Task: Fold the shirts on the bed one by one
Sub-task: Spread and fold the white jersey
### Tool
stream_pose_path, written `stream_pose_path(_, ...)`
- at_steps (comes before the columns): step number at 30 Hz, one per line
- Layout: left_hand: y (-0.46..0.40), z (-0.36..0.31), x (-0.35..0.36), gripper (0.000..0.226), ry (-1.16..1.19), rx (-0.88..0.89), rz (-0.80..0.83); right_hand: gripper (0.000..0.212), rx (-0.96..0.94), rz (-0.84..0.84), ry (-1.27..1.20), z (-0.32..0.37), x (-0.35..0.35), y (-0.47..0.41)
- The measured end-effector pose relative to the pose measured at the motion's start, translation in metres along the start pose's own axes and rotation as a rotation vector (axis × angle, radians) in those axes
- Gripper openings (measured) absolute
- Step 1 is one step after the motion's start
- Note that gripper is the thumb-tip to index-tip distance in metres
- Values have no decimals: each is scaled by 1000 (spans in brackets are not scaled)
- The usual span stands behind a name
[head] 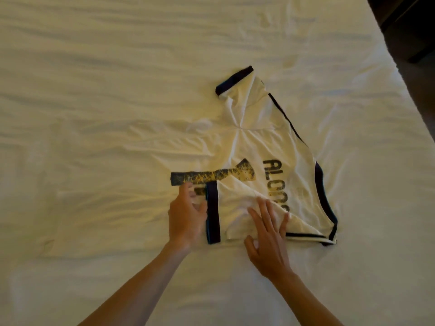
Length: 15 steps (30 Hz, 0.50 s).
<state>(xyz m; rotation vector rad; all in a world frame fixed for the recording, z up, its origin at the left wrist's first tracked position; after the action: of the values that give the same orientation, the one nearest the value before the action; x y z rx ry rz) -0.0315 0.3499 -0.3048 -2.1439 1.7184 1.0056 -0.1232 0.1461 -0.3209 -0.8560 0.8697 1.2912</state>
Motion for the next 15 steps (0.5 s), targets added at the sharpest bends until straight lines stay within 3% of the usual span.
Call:
stream_pose_path(5,-71,-31,-34,9,-248,218,11,44,-116,-118,-36,18,-28,-111)
stream_pose_path(10,-156,-69,-36,20,-359,388,28,35,-235,-28,110,41,-34,-262)
stream_pose_path(15,-200,-76,-14,39,-509,553,80,61,-286,123,373,56,-8,-366)
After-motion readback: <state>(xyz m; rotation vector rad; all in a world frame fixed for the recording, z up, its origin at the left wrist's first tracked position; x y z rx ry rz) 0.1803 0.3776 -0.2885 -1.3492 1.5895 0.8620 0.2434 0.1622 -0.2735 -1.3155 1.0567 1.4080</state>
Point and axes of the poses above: each hand's wrist, its own y-axis away from the middle knuckle, its own x-axis out of the palm, z = x × y, the point moved 3 cm from there along -y, towards the middle knuckle, and after that the axes turned 11 degrees about -z, right-handed, at the moved point
